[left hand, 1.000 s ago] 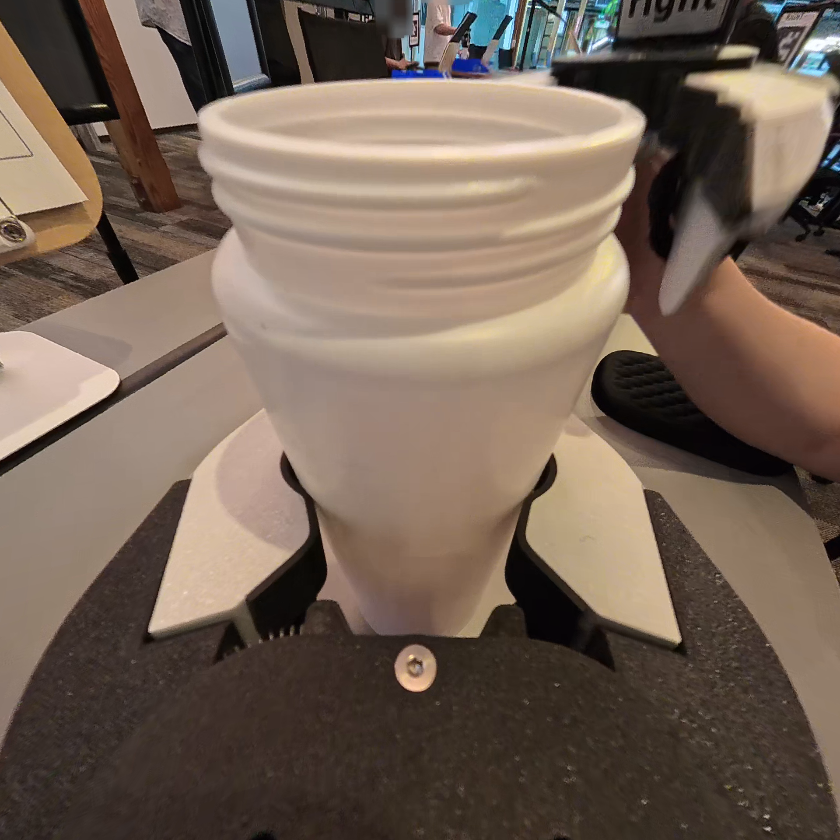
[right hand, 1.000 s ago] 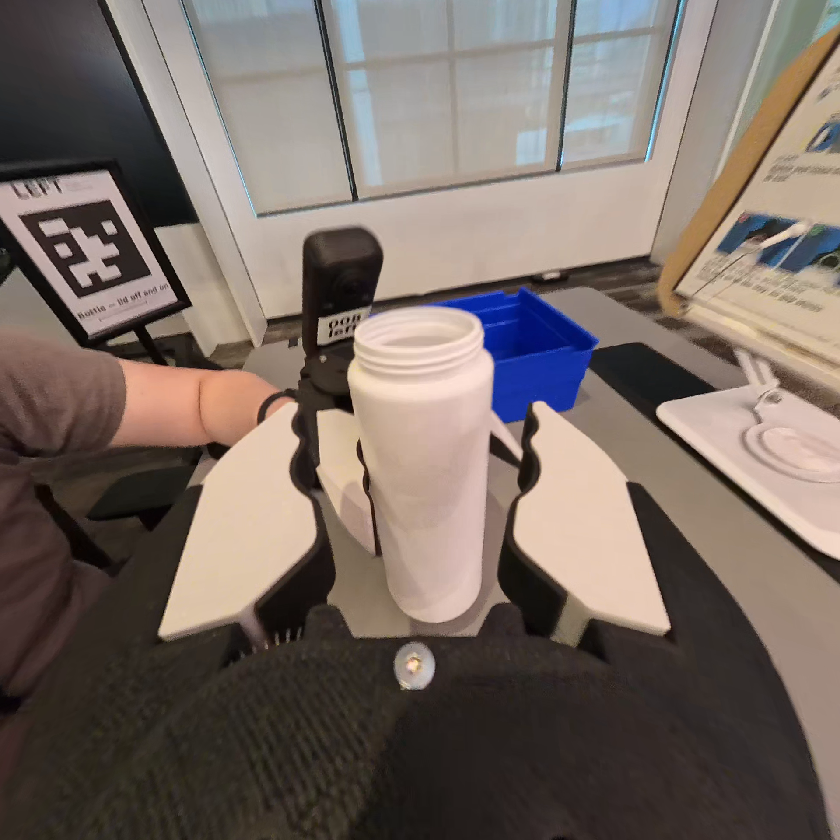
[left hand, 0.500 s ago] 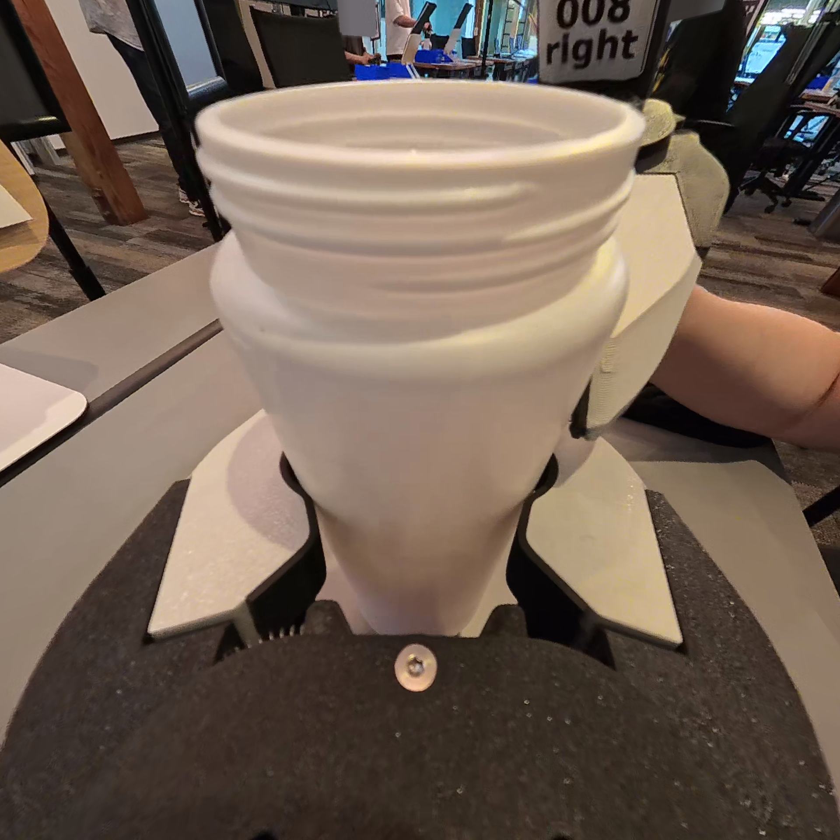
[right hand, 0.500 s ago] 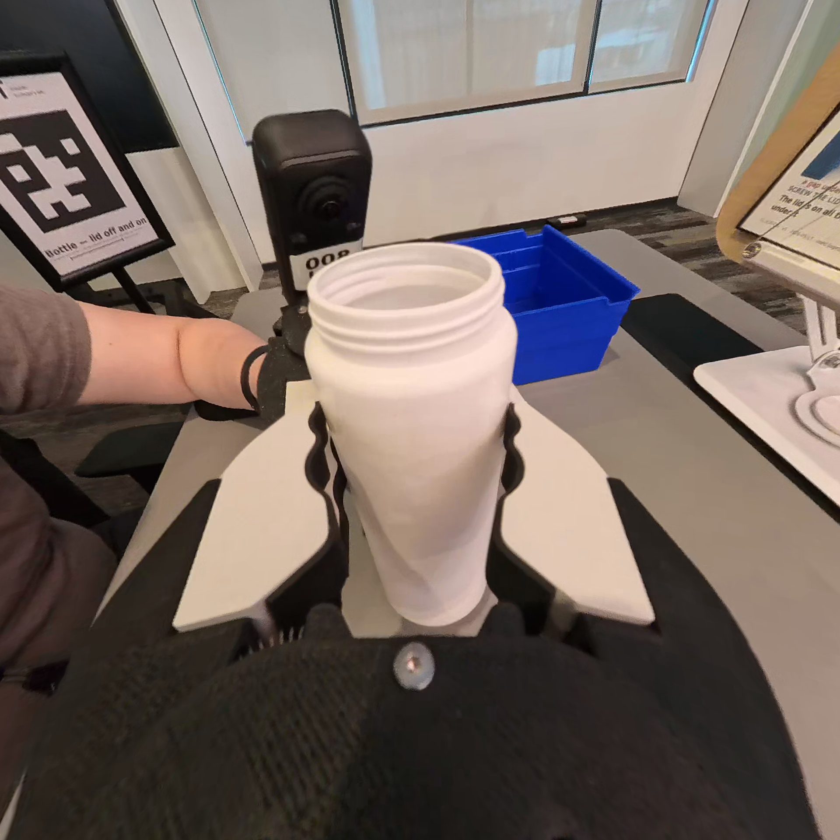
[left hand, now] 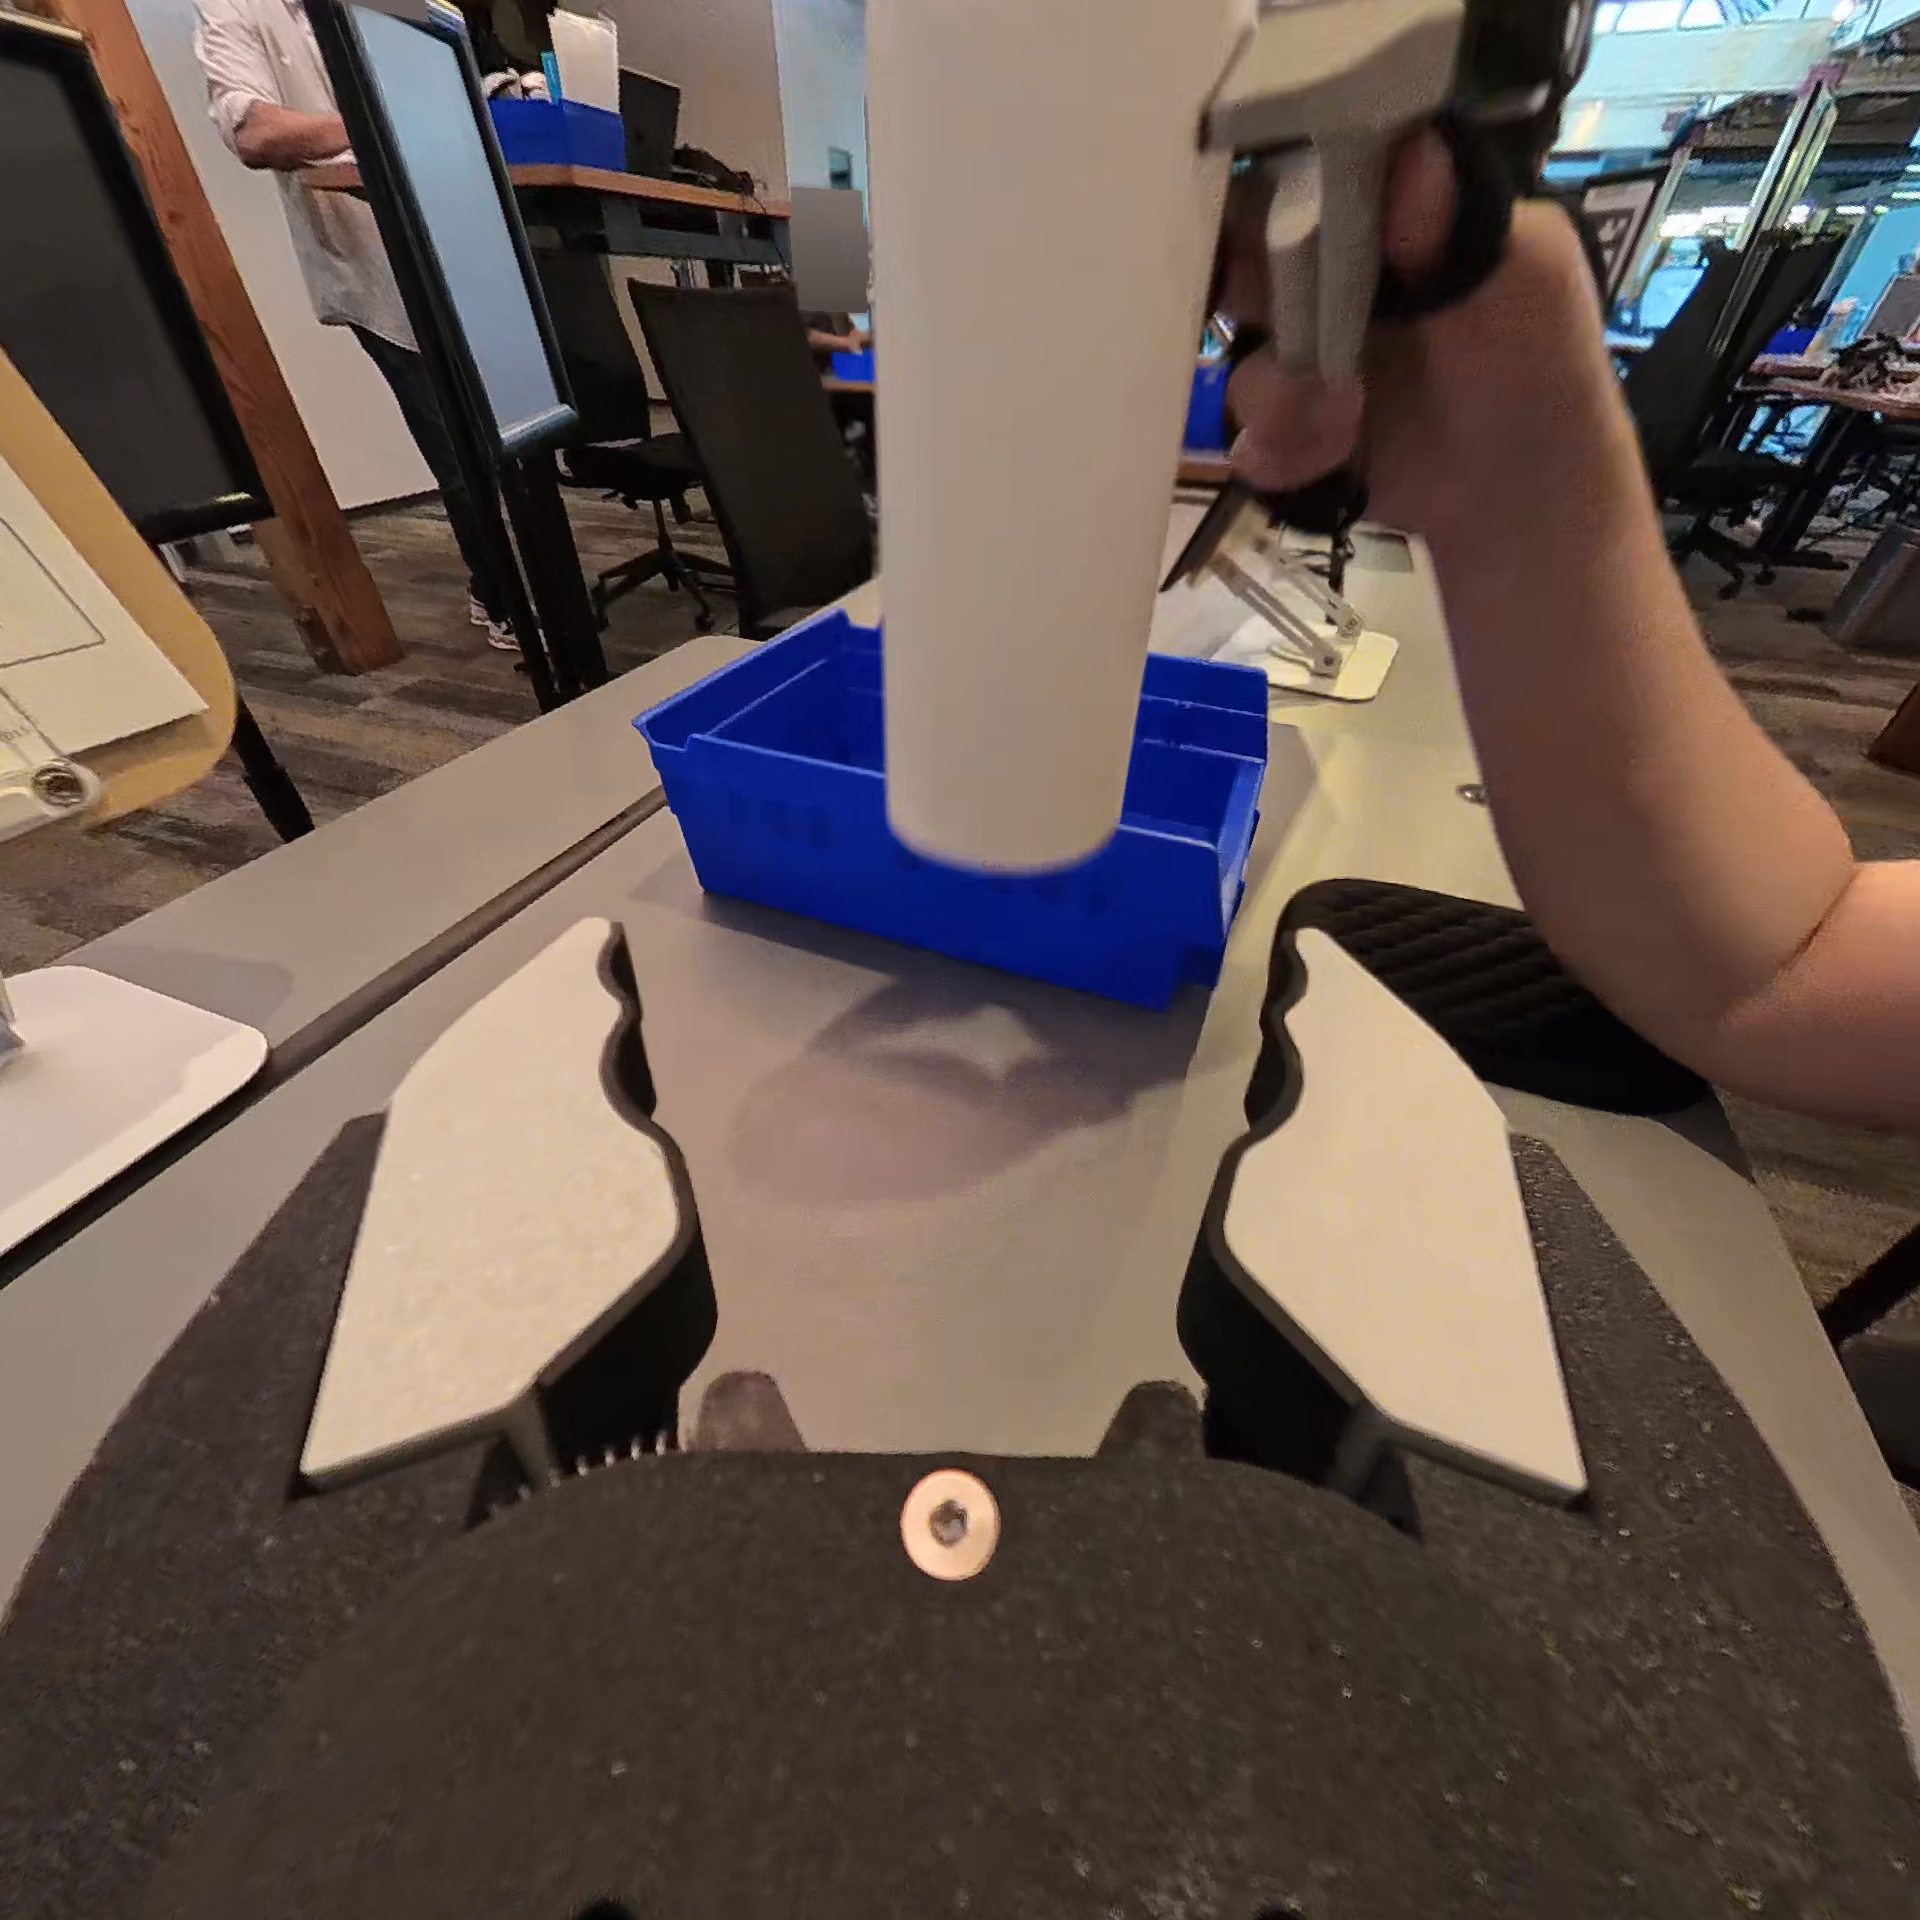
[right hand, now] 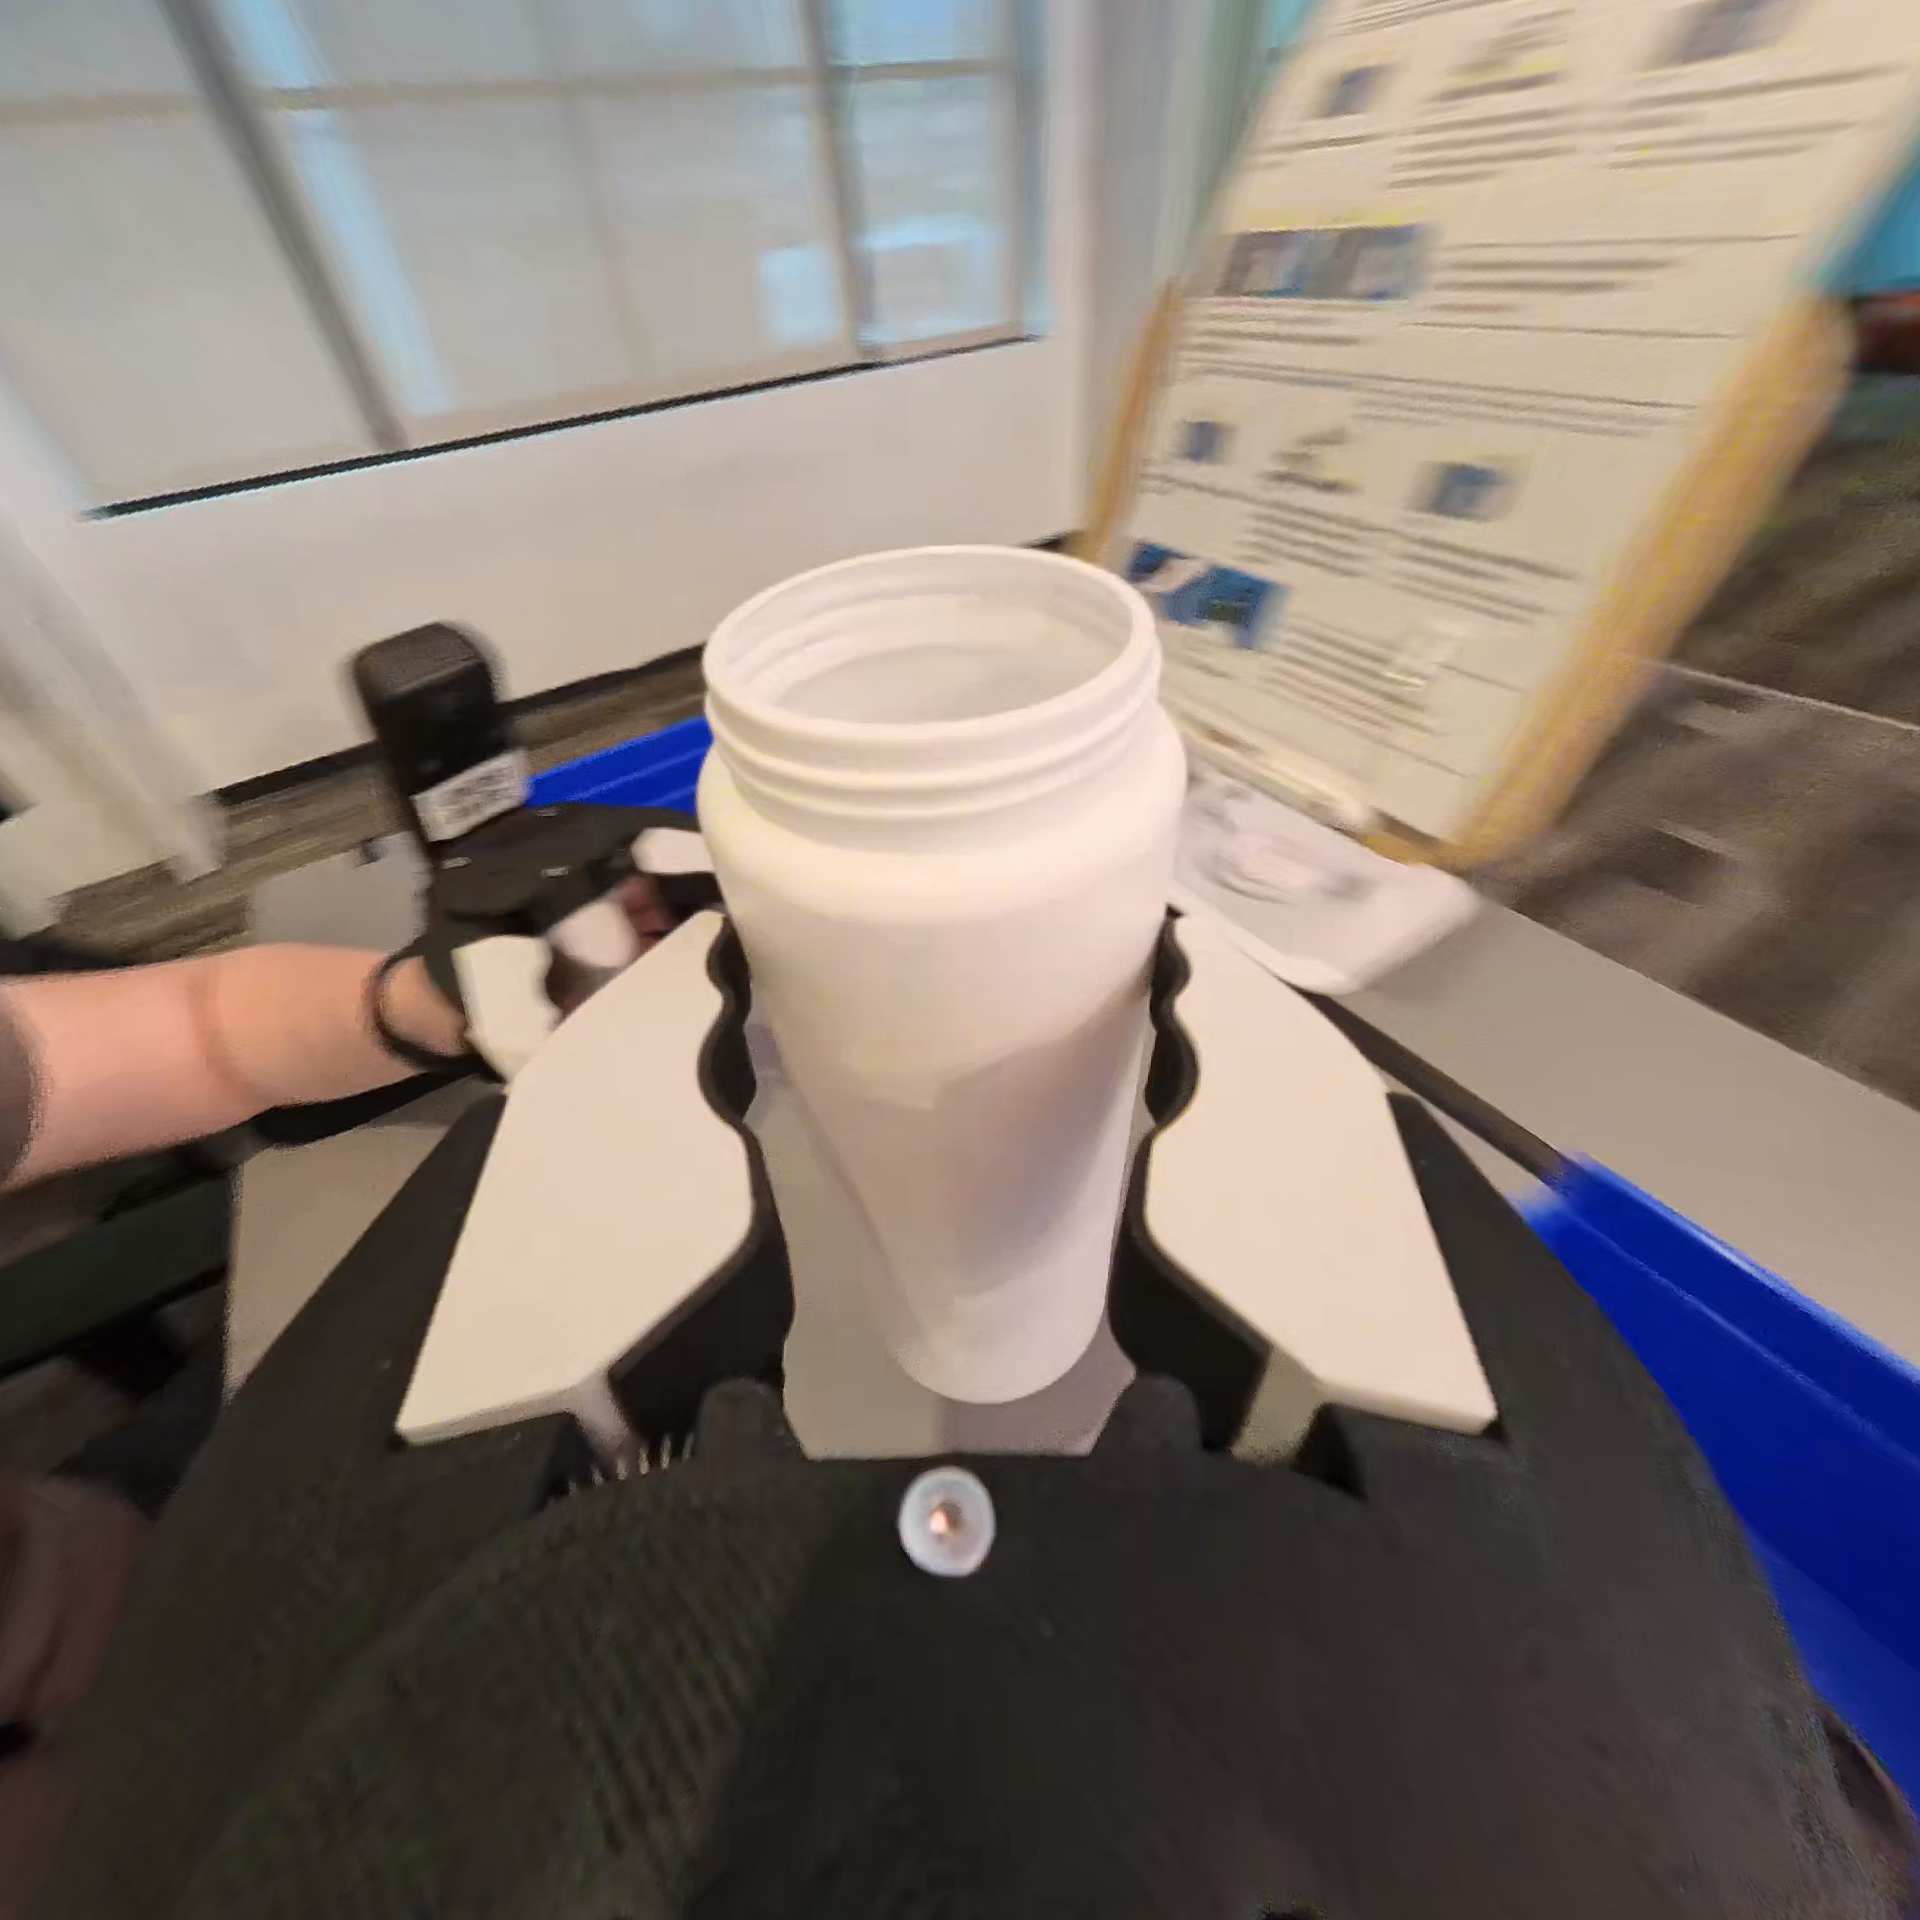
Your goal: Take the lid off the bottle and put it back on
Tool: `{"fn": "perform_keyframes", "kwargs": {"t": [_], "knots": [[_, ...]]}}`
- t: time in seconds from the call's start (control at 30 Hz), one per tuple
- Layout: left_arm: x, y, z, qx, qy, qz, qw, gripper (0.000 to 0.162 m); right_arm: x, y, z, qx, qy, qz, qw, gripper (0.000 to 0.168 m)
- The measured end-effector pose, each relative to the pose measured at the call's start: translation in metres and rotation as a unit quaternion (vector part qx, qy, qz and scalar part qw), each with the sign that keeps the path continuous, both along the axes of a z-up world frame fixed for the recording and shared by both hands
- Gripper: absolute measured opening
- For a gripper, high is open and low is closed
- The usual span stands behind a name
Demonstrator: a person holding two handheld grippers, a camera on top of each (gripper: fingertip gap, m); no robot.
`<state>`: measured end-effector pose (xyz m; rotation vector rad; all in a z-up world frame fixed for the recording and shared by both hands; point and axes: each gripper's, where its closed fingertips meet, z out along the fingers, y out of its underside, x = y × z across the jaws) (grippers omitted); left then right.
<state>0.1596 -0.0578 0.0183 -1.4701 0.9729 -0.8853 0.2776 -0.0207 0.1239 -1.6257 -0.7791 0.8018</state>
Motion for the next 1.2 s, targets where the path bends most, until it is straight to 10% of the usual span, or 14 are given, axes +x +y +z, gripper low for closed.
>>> {"fn": "perform_keyframes", "kwargs": {"t": [0.23,0.73,1.2], "knots": [[0.009,-0.004,-0.011,-0.019,0.033,-0.011,0.999,0.111,0.131,0.044,-0.062,-0.178,-0.059,-0.241,0.952,0.076],[0.017,-0.012,-0.015,-0.03,0.046,-0.035,0.998,0.107,0.123,0.119,-0.21,-0.397,-0.063,-0.232,0.886,0.075],[0.018,-0.009,-0.027,-0.045,0.061,-0.033,0.997,0.108,0.114,0.12,-0.235,-0.401,-0.144,-0.249,0.87,0.074]]}}
